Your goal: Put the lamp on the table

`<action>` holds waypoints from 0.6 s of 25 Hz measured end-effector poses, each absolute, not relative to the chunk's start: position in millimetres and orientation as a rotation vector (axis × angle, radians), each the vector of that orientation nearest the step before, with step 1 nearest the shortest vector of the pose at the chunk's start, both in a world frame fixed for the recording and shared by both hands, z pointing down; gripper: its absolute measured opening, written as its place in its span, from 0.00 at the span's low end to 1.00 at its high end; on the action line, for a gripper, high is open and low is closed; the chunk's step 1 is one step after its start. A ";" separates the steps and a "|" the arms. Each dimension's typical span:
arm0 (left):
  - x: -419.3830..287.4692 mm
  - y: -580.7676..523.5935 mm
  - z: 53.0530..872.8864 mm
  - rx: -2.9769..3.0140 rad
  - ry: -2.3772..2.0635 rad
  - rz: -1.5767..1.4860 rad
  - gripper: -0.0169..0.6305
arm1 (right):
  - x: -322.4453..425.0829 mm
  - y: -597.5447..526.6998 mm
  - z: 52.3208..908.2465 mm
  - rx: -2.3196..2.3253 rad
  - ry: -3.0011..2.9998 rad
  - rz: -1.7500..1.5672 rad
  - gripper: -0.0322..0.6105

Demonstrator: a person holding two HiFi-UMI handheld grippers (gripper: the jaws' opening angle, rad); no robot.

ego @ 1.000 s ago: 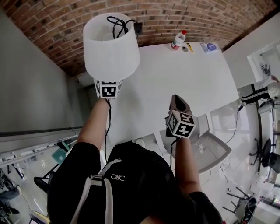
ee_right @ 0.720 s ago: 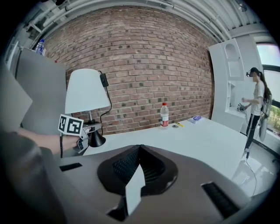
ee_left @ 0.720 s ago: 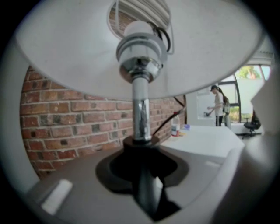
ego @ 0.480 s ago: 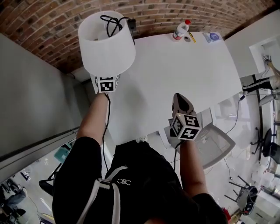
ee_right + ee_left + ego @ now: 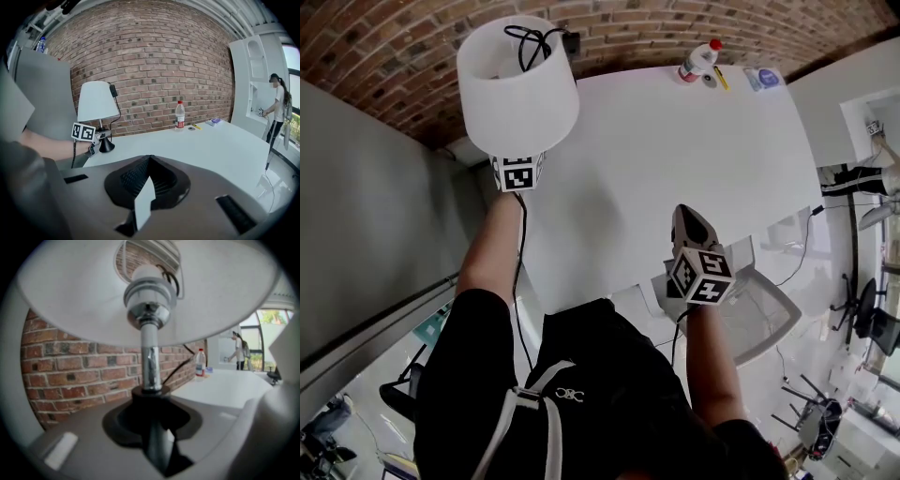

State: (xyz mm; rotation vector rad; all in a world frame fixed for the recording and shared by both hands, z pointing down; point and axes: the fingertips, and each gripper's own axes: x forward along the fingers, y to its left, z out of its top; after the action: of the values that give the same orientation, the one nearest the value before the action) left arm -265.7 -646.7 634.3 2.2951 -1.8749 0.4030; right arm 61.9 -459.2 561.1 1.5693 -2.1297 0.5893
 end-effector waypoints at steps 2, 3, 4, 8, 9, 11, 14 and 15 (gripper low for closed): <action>-268.9 -649.2 637.5 2.292 -1.877 0.406 0.20 | 61.1 -461.2 562.1 1.563 -2.127 0.580 0.04; -270.6 -650.4 639.2 2.288 -1.880 0.408 0.20 | 60.7 -462.1 562.1 1.560 -2.128 0.573 0.04; -272.3 -651.4 641.5 2.282 -1.883 0.412 0.20 | 60.6 -463.0 562.1 1.558 -2.130 0.565 0.04; -275.7 -652.7 644.6 2.269 -1.899 0.405 0.20 | 64.4 -463.8 565.4 1.556 -2.119 0.566 0.04; -276.1 -651.8 643.2 2.266 -1.901 0.404 0.20 | 65.9 -463.3 566.5 1.558 -2.114 0.571 0.04; -276.8 -649.8 644.3 2.255 -1.896 0.417 0.20 | 67.8 -462.6 568.5 1.561 -2.108 0.580 0.04; -276.1 -646.6 645.9 2.261 -1.891 0.438 0.20 | 66.7 -461.2 571.6 1.557 -2.107 0.586 0.04; -275.7 -645.3 646.6 2.268 -1.889 0.443 0.20 | 65.0 -460.5 572.3 1.552 -2.110 0.585 0.04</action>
State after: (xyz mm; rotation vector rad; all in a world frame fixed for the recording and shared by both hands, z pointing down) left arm -275.7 -645.3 646.6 2.2675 -1.8888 0.4433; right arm 65.0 -460.5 572.3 1.5516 -2.1101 0.5853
